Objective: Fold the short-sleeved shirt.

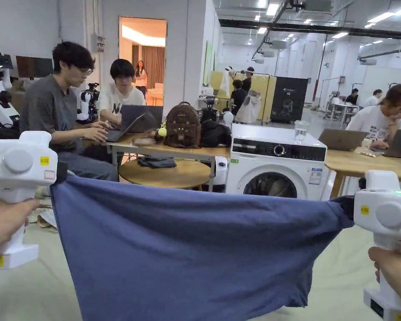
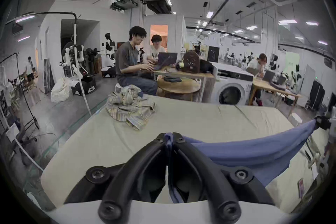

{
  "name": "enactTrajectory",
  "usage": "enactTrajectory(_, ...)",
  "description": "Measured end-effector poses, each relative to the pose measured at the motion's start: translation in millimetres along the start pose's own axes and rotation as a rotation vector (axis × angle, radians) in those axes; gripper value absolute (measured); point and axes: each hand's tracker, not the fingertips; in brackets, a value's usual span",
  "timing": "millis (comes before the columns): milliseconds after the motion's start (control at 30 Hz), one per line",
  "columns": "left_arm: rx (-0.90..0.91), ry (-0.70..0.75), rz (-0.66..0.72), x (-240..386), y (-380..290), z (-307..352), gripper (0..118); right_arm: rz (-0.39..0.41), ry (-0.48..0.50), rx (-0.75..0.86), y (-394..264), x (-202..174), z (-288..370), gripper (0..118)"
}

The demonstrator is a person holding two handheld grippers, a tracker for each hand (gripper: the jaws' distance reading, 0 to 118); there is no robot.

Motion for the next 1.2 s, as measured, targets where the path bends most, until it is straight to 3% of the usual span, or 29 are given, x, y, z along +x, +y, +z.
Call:
enactTrajectory(300, 0.076, 0.014, -0.016, -2, 66, 4, 0, 0.012, -0.018, 0.084, 76, 0, -11, 3)
enactTrajectory(500, 0.090, 0.014, -0.028, 3, 65, -1, 0, 0.007, -0.019, 0.104, 83, -4, -13, 3)
enactTrajectory(867, -0.089, -0.035, -0.047, -2, -74, -18, 0, 0.081, -0.050, -0.059, -55, -4, -17, 3)
enactTrajectory(1200, -0.199, -0.063, -0.023, -14, -212, 27, 0, 0.079, -0.060, -0.203, -203, 17, 26, 3)
